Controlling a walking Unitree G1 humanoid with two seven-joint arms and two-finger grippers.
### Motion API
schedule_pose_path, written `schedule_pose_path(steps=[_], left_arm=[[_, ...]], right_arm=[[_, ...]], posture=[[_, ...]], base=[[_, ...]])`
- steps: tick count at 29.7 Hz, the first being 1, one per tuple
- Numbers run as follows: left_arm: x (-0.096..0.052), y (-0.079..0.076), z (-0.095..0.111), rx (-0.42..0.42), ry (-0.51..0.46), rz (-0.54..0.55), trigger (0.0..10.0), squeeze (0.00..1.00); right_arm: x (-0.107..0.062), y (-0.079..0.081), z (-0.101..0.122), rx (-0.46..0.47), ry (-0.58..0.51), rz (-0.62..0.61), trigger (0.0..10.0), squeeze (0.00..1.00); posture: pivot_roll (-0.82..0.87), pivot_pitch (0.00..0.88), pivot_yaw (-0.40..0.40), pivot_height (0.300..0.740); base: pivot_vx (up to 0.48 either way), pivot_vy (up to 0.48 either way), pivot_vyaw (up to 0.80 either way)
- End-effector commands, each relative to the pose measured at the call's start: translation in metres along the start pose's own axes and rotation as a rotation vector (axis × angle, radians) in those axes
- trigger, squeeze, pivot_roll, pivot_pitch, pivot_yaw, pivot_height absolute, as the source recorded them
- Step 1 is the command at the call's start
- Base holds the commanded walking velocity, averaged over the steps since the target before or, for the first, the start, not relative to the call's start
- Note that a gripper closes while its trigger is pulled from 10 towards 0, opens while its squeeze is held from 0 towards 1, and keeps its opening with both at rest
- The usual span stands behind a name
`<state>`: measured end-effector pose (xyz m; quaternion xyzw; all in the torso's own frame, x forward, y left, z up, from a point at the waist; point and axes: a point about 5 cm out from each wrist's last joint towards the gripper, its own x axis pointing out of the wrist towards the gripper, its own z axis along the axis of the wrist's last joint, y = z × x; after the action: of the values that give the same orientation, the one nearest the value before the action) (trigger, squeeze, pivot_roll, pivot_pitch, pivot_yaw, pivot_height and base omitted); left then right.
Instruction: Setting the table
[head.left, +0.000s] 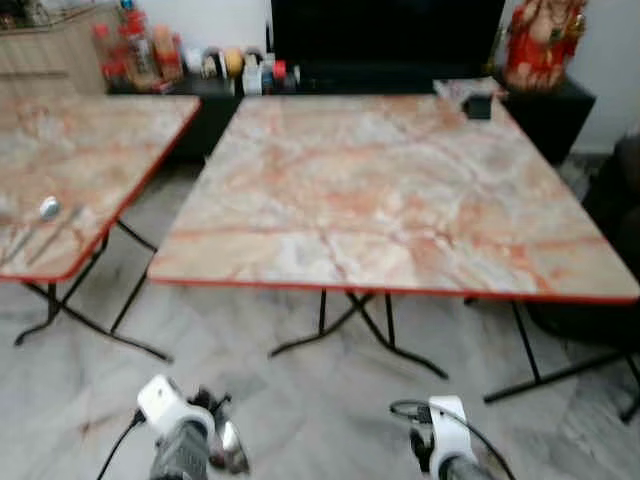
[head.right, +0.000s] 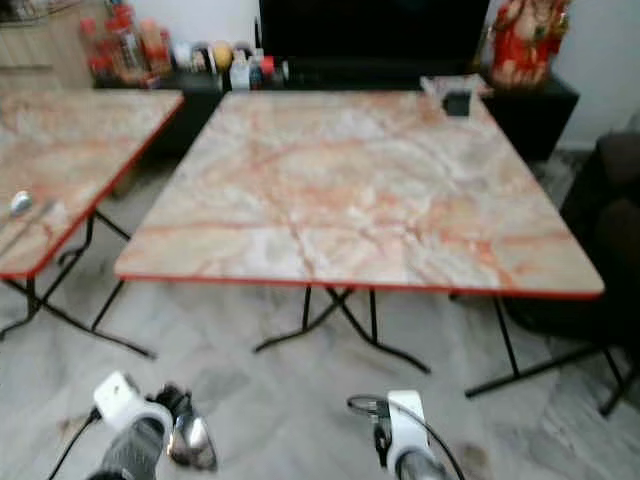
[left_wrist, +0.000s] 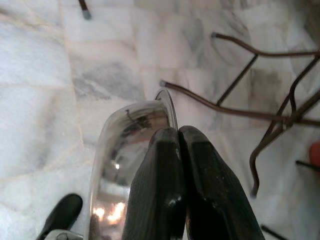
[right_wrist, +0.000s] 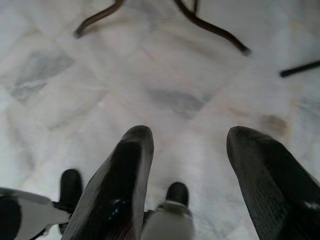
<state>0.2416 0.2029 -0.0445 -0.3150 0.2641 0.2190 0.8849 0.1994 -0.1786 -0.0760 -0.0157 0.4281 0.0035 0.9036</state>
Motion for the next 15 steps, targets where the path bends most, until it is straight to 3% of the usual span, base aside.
schedule_pose_path(steps=[1,15], left_arm=[[0.0000,-0.0048,-0.0015,-0.002,-0.004,-0.013,10.0,0.00],[-0.0019,0.0045,-0.0023,0.000,-0.007,0.011,10.0,0.00]], right_arm=[[-0.0009,-0.0057,-0.0016,0.008,0.003,-0.017,10.0,0.00],[-0.0004,-0.0047,0.0004,0.008,-0.004,-0.013,10.0,0.00]], posture=[[-0.04,0.000,0.008,0.732],[-0.03,0.000,0.004,0.732]], base=[[0.000,-0.352,0.00],[0.000,-0.354,0.00]])
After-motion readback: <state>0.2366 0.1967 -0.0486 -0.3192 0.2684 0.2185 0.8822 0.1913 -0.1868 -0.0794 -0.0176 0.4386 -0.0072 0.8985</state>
